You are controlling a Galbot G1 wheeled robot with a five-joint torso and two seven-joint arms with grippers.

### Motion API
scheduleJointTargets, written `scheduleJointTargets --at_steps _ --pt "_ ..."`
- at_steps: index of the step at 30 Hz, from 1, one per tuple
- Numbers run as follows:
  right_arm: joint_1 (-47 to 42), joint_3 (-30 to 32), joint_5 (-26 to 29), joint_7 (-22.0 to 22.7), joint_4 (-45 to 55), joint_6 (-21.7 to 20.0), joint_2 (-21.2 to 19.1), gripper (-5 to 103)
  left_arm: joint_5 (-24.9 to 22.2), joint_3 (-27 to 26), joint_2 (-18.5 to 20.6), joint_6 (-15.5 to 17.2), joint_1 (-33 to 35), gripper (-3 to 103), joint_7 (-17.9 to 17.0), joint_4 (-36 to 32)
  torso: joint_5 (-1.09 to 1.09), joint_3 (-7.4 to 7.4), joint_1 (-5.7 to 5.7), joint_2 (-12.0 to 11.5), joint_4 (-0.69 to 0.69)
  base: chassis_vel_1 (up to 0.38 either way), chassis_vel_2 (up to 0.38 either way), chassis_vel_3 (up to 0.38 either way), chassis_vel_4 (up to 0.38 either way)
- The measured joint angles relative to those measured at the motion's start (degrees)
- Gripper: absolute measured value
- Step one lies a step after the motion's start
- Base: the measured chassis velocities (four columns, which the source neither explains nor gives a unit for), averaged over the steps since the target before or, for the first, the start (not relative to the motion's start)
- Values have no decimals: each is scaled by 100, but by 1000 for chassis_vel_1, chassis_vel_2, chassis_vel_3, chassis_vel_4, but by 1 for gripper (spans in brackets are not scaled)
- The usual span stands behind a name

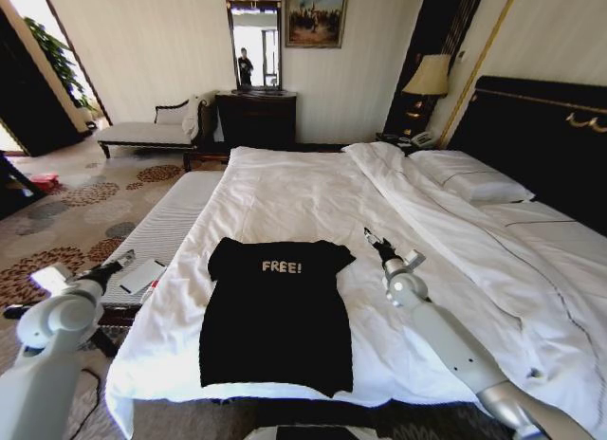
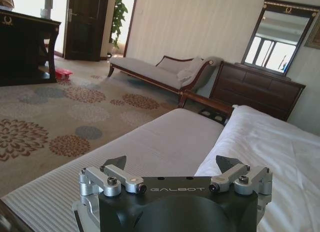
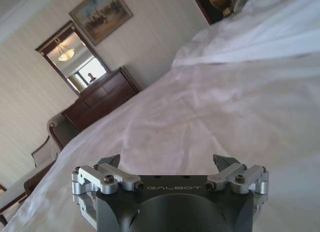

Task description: Fold the clothes on the bed.

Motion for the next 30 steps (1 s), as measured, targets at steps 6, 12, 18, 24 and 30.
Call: scheduleJointTargets --at_steps 6,12,18,24,30 --pt "-142 -66 264 90 -184 -217 197 100 -224 -469 40 103 267 100 -104 -444 0 1 0 -1 -1 0 0 0 0" --pt "-197 -148 292 55 -160 -217 229 100 -586 -806 176 157 255 100 -193 -594 -2 1 1 -1 -1 0 0 0 0" --pt "-209 -278 220 29 -318 -200 363 81 -1373 -1020 419 272 -105 100 -489 -750 -1 1 1 -1 -3 0 0 0 0" --pt "-100 -357 139 -86 -564 -101 494 54 -1832 -1270 873 360 -385 100 -526 -943 0 1 1 -1 -2 0 0 0 0" --pt "-48 -380 67 -134 -740 -1 601 38 -1969 -1383 964 418 -460 100 -437 -1096 0 1 1 -2 -2 0 0 0 0"
